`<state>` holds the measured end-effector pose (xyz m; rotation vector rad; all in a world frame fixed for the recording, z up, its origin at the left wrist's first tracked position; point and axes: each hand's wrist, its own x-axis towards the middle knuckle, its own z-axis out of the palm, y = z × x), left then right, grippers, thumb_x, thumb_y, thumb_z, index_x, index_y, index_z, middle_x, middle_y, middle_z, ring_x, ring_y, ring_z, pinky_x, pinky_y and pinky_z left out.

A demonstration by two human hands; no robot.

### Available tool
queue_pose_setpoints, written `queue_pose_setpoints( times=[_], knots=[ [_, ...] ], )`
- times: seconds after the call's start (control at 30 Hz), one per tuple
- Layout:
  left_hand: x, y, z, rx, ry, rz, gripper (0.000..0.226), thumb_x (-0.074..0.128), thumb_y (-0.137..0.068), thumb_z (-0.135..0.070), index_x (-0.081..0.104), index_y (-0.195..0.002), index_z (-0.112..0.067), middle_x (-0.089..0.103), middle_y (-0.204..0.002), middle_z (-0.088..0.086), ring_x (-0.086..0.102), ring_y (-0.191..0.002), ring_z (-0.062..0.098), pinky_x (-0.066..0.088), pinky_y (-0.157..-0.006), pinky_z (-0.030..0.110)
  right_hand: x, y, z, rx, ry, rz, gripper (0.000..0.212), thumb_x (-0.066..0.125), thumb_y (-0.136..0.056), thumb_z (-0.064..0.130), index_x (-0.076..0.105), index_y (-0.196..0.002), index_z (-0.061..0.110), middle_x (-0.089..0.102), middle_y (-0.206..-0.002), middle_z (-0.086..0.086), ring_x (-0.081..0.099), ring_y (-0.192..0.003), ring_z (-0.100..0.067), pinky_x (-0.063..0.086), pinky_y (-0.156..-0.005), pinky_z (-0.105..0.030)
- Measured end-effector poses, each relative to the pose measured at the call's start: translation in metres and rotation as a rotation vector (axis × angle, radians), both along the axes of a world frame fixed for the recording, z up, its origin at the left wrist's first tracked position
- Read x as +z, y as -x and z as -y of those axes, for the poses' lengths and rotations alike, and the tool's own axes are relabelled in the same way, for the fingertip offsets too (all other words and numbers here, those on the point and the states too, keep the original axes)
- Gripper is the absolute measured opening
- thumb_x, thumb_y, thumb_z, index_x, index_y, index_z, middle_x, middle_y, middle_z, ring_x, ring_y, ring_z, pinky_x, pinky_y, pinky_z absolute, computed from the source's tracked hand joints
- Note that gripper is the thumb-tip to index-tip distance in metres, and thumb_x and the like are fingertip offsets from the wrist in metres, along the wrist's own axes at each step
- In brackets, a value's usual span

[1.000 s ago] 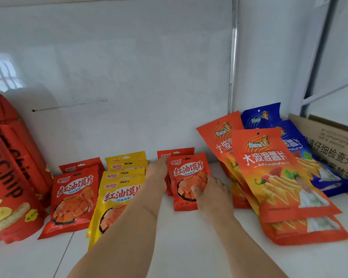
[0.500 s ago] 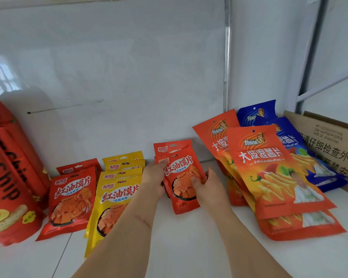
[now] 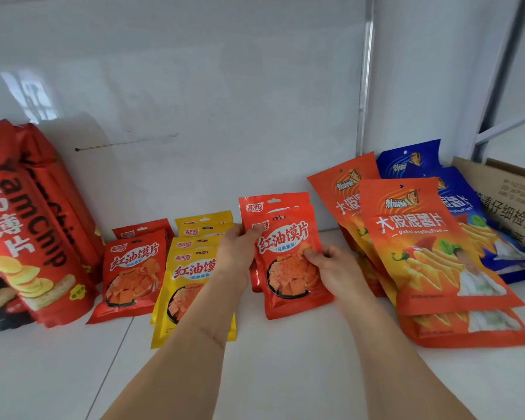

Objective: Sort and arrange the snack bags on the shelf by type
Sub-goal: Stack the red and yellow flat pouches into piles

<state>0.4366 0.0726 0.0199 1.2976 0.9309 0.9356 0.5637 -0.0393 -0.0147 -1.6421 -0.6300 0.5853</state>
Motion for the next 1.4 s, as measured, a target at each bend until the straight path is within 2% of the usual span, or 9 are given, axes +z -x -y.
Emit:
queue_pose_setpoints(
  times=[0.1, 0.2, 0.37, 0.43, 0.5, 0.7, 1.0, 1.23, 1.4],
  knots=[
    [0.006, 0.020, 0.005, 0.162, -0.345, -0.300, 0.032, 0.054, -0.101, -0.040, 0.060, -0.124, -0.019, 0.071, -0.109, -0.005, 0.069, -0.089, 0.012, 0.055, -0.074, 0.028, -0.001, 0.003, -0.002, -0.008, -0.003, -0.037, 0.022, 0.066, -0.091, 0.039, 0.065, -0.095, 0.018, 0.072, -0.098, 0.000, 0.068, -0.090, -0.020, 0.056, -0.081, -0.038],
    [0.006, 0.049, 0.003, 0.352, -0.655, -0.573, 0.037, 0.049, -0.102, -0.038, 0.060, -0.131, -0.017, 0.067, -0.123, 0.000, 0.063, -0.109, 0.026, 0.045, -0.079, 0.031, 0.004, 0.014, 0.001, -0.016, -0.038, -0.058, 0.015, 0.065, -0.093, 0.035, 0.063, -0.086, 0.022, 0.069, -0.092, 0.003, 0.065, -0.085, -0.016, 0.054, -0.075, -0.034],
    [-0.016, 0.109, -0.011, 0.485, -1.292, -0.835, 0.024, 0.055, -0.094, -0.025, 0.075, -0.094, -0.012, 0.073, -0.088, 0.004, 0.067, -0.080, 0.030, 0.049, -0.060, 0.034, 0.018, 0.041, 0.006, -0.030, -0.104, -0.029, 0.012, 0.067, -0.092, 0.027, 0.065, -0.084, 0.019, 0.069, -0.088, 0.003, 0.064, -0.079, -0.012, 0.050, -0.067, -0.028],
    [-0.021, 0.132, -0.016, 0.485, -1.428, -0.892, 0.024, 0.055, -0.092, -0.023, 0.075, -0.087, -0.011, 0.072, -0.082, 0.004, 0.067, -0.075, 0.030, 0.052, -0.061, 0.036, 0.022, 0.058, 0.003, -0.020, -0.088, 0.022, 0.014, 0.067, -0.091, 0.031, 0.066, -0.085, 0.019, 0.071, -0.091, 0.001, 0.066, -0.084, -0.017, 0.053, -0.073, -0.032],
    [-0.023, 0.156, -0.021, 0.483, -1.487, -0.933, 0.021, 0.057, -0.093, -0.022, 0.074, -0.085, -0.011, 0.070, -0.081, 0.004, 0.067, -0.075, 0.029, 0.053, -0.061, 0.037, 0.024, 0.080, -0.002, -0.003, -0.074, 0.036, 0.016, 0.067, -0.091, 0.034, 0.067, -0.089, 0.018, 0.072, -0.095, 0.000, 0.068, -0.088, -0.021, 0.055, -0.081, -0.037],
    [-0.023, 0.245, -0.038, 0.431, -1.540, -0.981, 0.028, 0.049, -0.094, -0.024, 0.071, -0.085, -0.011, 0.070, -0.084, 0.004, 0.066, -0.076, 0.030, 0.053, -0.063, 0.038, 0.024, 0.166, -0.024, 0.026, -0.022, 0.082, 0.022, 0.064, -0.093, 0.037, 0.066, -0.098, 0.015, 0.069, -0.095, 0.002, 0.066, -0.088, -0.019, 0.049, -0.072, -0.031],
    [-0.037, 0.351, -0.061, 0.425, -1.534, -0.861, 0.019, 0.058, -0.094, -0.024, 0.073, -0.088, -0.013, 0.071, -0.085, 0.002, 0.065, -0.076, 0.027, 0.051, -0.063, 0.035, 0.012, 0.289, -0.072, -0.062, 0.052, 0.178, 0.025, 0.063, -0.094, 0.033, 0.064, -0.073, 0.019, 0.067, -0.078, 0.006, 0.063, -0.075, -0.018, 0.043, -0.063, -0.030],
    [-0.041, 0.370, -0.061, 0.427, -1.519, -0.737, 0.022, 0.055, -0.093, -0.023, 0.071, -0.082, -0.013, 0.068, -0.079, 0.001, 0.061, -0.069, 0.025, 0.048, -0.058, 0.034, 0.001, 0.327, -0.100, -0.171, 0.256, 0.368, 0.028, 0.050, -0.099, 0.032, 0.061, -0.104, 0.007, 0.067, -0.102, -0.008, 0.064, -0.096, -0.034, 0.039, -0.069, -0.031],
    [-0.043, 0.367, -0.058, 0.372, -1.485, -0.700, 0.020, 0.058, -0.095, -0.023, 0.070, -0.083, -0.014, 0.068, -0.079, 0.001, 0.062, -0.070, 0.023, 0.051, -0.059, 0.034, -0.004, 0.337, -0.110, -0.215, 0.252, 0.438, 0.029, 0.048, -0.101, 0.030, 0.057, -0.111, 0.005, 0.068, -0.114, -0.014, 0.064, -0.103, -0.036, 0.043, -0.072, -0.031]
  ],
)
